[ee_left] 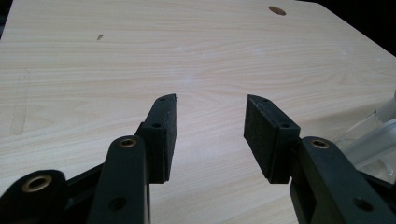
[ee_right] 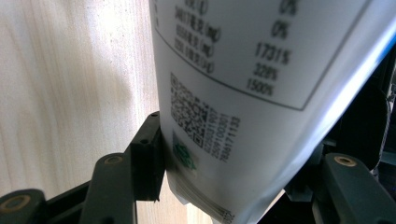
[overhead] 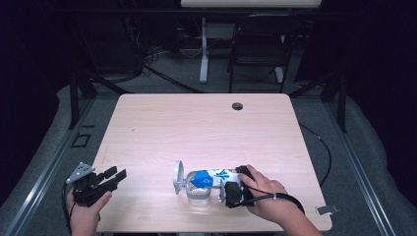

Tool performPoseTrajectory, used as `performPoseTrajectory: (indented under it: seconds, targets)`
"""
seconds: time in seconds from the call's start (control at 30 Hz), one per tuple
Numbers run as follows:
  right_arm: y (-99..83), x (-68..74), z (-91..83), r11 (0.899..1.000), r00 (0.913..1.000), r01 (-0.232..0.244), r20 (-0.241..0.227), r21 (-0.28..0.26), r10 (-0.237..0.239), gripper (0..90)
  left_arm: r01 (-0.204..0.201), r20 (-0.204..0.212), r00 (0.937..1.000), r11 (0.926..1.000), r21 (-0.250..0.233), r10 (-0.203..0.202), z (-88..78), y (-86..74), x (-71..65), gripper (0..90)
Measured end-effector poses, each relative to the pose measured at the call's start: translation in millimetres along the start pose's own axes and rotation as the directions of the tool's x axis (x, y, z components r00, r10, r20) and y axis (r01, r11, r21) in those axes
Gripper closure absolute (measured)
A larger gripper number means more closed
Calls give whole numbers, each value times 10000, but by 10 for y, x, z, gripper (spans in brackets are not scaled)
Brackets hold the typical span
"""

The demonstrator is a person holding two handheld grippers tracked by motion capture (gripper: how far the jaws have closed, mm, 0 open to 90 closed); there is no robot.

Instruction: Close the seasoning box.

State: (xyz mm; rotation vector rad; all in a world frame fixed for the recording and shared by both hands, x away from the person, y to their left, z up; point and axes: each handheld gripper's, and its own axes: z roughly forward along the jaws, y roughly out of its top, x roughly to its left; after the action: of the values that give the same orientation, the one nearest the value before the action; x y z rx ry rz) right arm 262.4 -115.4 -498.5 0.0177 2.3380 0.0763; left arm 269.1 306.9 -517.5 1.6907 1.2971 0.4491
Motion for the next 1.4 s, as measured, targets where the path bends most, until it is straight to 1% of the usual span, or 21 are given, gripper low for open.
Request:
performPoseTrajectory:
  seconds: [0.4,0.53,0.57,0.73,0.77,0.87,0.9,0.93,1.03,1.07,1.4]
  targets:
    - [36,-27,-19,9994,9995,288,92,187,-290,434,45,10,10000,10000,48,-46,0,-3,13,546]
    - [49,-30,-18,9991,9994,309,136,279,-312,435,39,10,10000,10000,48,-39,-3,-3,18,546]
    - [58,-35,-28,9982,9989,417,186,420,-425,435,48,12,10000,10000,40,-48,-3,-4,19,546]
    - [64,-49,-32,9975,9985,515,186,487,-524,435,85,-6,10000,10000,0,-85,1,-9,24,546]
    - [62,-44,-26,9980,9987,461,183,422,-469,435,88,-10,10000,10000,-8,-88,1,-9,24,546]
    - [68,-48,-28,9976,9986,496,181,473,-505,435,88,-11,10000,10000,-13,-88,-1,-8,24,546]
    - [70,-50,-27,9975,9986,491,172,500,-500,435,94,-7,10000,10000,-15,-94,0,-9,24,546]
    - [76,-53,-33,9966,9984,517,180,649,-529,435,92,-9,10000,10000,-8,-92,0,-9,24,546]
    - [81,-54,-35,9960,9984,532,168,712,-546,435,87,-11,10000,10000,-9,-87,0,-9,23,546]
    - [79,-50,-30,9968,9987,477,142,647,-488,435,87,-13,10000,10000,-12,-87,0,-8,23,546]
    - [86,-53,-34,9963,9984,532,149,673,-544,435,91,-32,10000,10000,-8,-91,3,-12,27,546]
